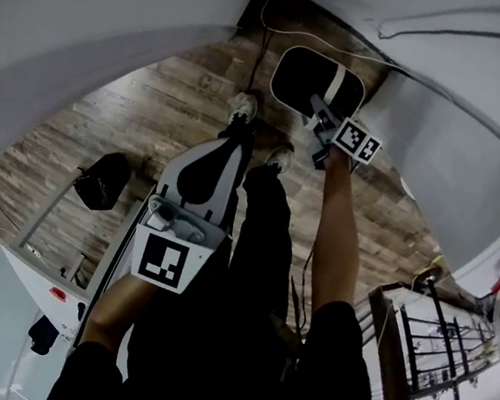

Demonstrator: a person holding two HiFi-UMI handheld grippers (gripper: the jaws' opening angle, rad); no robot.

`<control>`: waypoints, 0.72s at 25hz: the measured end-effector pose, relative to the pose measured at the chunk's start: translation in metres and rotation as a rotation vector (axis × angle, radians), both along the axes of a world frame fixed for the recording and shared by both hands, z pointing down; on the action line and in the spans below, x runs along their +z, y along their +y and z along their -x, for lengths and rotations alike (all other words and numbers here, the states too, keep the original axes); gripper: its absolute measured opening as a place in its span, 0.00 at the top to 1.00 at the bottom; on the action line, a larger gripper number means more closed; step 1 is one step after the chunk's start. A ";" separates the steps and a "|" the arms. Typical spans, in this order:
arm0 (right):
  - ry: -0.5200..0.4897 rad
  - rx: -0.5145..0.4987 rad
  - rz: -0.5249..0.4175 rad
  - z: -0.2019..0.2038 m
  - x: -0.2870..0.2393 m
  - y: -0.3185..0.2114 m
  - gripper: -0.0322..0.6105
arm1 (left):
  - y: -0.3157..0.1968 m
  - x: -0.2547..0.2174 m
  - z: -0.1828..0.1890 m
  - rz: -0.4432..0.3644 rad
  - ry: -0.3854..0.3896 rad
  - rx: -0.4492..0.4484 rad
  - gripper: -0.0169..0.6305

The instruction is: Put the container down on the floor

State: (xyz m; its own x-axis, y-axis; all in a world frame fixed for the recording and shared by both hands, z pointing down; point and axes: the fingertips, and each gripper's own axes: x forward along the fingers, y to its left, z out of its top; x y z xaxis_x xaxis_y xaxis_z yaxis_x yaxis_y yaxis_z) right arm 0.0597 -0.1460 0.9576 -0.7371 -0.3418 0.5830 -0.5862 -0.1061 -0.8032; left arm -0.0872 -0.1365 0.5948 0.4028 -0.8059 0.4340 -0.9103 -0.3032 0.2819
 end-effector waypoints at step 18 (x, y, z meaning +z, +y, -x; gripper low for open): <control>0.034 0.002 0.043 0.000 0.058 -0.018 0.80 | -0.016 0.030 -0.004 0.028 0.013 0.034 0.93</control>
